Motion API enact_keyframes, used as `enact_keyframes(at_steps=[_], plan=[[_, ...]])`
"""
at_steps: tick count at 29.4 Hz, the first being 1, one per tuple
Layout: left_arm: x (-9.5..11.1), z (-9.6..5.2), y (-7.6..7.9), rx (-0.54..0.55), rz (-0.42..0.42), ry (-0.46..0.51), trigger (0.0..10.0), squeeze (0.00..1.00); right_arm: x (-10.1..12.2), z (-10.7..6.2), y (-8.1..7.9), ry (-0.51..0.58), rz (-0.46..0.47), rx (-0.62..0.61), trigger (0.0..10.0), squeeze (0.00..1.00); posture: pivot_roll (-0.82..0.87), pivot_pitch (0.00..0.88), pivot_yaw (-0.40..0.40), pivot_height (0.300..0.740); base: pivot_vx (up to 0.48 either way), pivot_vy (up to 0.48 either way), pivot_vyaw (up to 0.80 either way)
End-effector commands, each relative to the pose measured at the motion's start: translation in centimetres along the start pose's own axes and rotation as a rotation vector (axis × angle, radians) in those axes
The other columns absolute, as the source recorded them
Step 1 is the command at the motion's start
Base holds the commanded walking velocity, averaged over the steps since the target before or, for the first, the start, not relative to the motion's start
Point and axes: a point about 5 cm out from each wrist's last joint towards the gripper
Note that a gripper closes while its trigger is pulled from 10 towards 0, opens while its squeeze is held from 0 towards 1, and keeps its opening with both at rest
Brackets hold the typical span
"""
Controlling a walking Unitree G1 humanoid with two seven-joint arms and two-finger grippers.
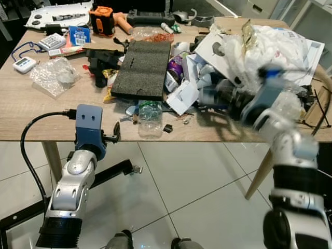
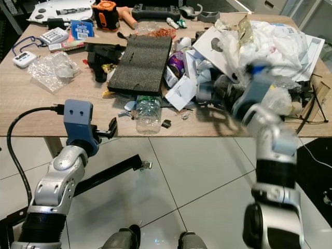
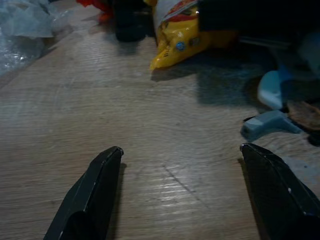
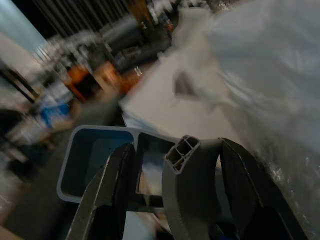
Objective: Picking trash to rubbish bin
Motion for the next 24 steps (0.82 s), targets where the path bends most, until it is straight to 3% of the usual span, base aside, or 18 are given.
enact_keyframes(at_steps=[1,4,6,9,11,17,20,23,24], plan=[[-0.6,-0.1,-0.2,0.012,0.002,-0.025,10.0,0.0,0.1,-0.1,0.6,0.048,0.083,-0.008,0.0,0.0,0.02,0.274,0.002,0.74,0.0,0.0,0.0],[-0.6,-0.1,-0.2,0.012,0.001,-0.024,10.0,0.0,0.5,-0.1,0.7,0.083,0.101,-0.009,0.0,0.0,0.02,0.274,0.002,0.74,0.0,0.0,0.0],[-0.5,0.0,-0.3,0.015,0.001,-0.021,10.0,0.0,2.2,0.0,1.1,0.199,0.177,-0.016,0.0,0.0,0.02,0.274,0.002,0.74,0.0,0.0,0.0],[-0.5,0.0,-0.3,0.016,0.001,-0.02,10.0,0.0,2.9,-0.1,1.1,0.245,0.197,-0.008,0.0,0.0,0.02,0.274,0.002,0.74,0.0,0.0,0.0],[-0.4,0.0,-0.3,0.015,0.003,-0.019,10.0,0.0,3.8,-0.2,0.5,0.294,0.213,0.055,0.0,0.0,0.03,0.269,0.006,0.74,0.0,0.0,0.0],[-0.5,-0.1,-0.3,0.014,0.003,-0.019,10.0,0.0,3.1,-0.1,-0.7,0.253,0.254,0.131,0.0,0.0,0.02,0.258,0.003,0.74,0.0,0.0,0.0],[-0.5,-0.1,-0.2,0.011,0.001,-0.014,10.0,0.0,-0.3,-0.2,-3.9,0.074,0.229,0.303,0.0,0.0,0.03,0.252,0.003,0.74,0.0,0.0,0.0],[-0.2,0.0,-0.3,0.012,-0.002,-0.003,10.0,0.0,0.1,-1.0,-7.1,0.137,0.276,0.493,0.0,0.0,0.04,0.241,0.007,0.74,0.0,0.0,0.0],[-0.2,0.0,-0.3,0.012,-0.002,-0.003,10.0,0.0,0.1,-1.0,-7.1,0.137,0.276,0.493,0.0,0.0,0.04,0.241,0.007,0.74,0.0,0.0,0.0]])
Point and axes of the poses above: a point about 5 cm out from each wrist's last joint towards the gripper, its own z axis pointing out of the wrist towards the gripper, its own x axis along the axis of the wrist's last joint, y = z × x, and after that the axes turned 14 degrees about -z, right-handed
